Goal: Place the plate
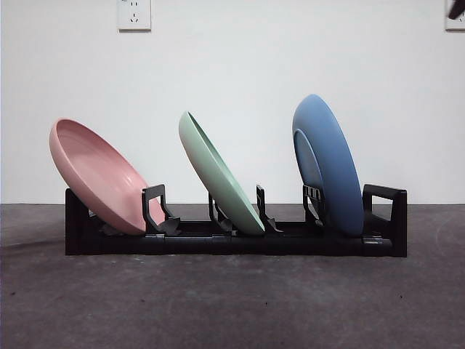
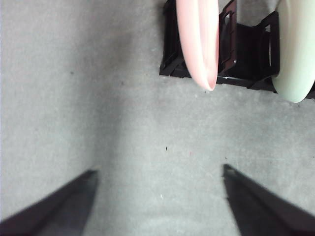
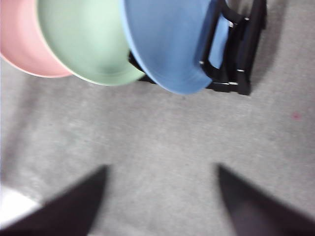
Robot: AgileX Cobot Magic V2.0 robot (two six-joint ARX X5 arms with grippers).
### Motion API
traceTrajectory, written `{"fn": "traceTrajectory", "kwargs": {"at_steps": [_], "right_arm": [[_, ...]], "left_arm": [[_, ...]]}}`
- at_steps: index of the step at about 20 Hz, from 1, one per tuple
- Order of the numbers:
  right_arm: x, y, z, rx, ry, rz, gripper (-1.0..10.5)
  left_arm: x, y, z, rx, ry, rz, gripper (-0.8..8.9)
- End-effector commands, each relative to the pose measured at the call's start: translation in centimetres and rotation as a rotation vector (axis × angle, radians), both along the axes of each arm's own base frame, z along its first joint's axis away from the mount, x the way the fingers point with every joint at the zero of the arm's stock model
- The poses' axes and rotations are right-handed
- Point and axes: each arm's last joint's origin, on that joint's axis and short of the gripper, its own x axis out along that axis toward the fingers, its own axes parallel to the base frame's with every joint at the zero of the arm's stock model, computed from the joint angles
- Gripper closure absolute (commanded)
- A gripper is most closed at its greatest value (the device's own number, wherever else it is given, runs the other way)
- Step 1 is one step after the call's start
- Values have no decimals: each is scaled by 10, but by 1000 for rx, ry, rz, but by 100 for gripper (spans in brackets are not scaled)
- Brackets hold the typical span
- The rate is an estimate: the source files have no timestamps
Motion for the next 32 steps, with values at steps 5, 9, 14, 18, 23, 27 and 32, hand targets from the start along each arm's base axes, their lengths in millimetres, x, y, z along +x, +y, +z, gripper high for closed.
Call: {"fn": "traceTrajectory", "kwargs": {"at_steps": [5,9,14,18,23,27,32], "right_arm": [[24,10,14,20,-76,43,691],[65,31,27,21,-81,112,691],[117,55,34,18,-59,162,691],[143,74,26,18,-56,199,691],[163,85,4,-21,-19,192,691],[175,90,-10,-31,2,192,691],[181,97,-24,-41,51,198,816]], "left_arm": [[1,0,7,4,-48,-12,377],[2,0,7,4,-51,-12,377],[4,0,10,6,-88,-12,377],[5,0,10,7,-98,-12,377],[5,0,10,7,-99,-12,377],[5,0,10,7,-100,-12,377],[6,0,11,8,-115,-12,377]]}}
